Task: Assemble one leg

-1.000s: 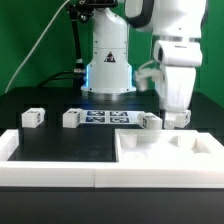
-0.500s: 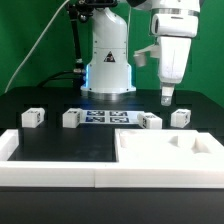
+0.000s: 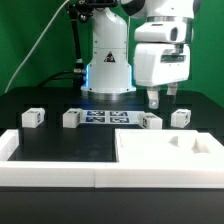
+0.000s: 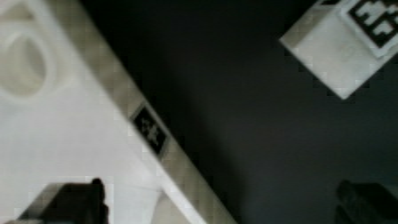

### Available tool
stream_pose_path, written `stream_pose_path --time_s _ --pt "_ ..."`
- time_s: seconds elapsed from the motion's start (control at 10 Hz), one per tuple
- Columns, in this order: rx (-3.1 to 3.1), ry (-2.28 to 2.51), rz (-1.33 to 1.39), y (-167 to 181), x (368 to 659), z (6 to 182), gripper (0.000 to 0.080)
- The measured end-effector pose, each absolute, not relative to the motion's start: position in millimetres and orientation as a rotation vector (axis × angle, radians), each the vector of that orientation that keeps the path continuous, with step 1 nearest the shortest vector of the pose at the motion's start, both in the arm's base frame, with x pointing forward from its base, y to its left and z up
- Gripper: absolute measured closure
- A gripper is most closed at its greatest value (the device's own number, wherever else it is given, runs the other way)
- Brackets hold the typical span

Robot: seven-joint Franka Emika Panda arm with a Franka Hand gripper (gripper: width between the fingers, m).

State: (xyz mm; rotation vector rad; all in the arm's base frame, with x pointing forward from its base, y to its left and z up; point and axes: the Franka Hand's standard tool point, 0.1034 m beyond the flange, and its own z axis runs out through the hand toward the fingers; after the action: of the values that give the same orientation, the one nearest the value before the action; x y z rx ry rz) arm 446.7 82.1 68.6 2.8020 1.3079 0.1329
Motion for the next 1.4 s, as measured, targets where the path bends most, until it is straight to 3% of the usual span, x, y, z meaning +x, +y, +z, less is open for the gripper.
stream_pose_path --time_s 0.4,0.8,1.4 --pt "3.140 0.428 0.254 89.7 417.9 57.7 0.0151" --pt "3.194 0.056 0.251 91.5 418.2 56.5 0.0151" --pt "3.127 -0.878 0.233 110.0 388.9 47.8 0.0151"
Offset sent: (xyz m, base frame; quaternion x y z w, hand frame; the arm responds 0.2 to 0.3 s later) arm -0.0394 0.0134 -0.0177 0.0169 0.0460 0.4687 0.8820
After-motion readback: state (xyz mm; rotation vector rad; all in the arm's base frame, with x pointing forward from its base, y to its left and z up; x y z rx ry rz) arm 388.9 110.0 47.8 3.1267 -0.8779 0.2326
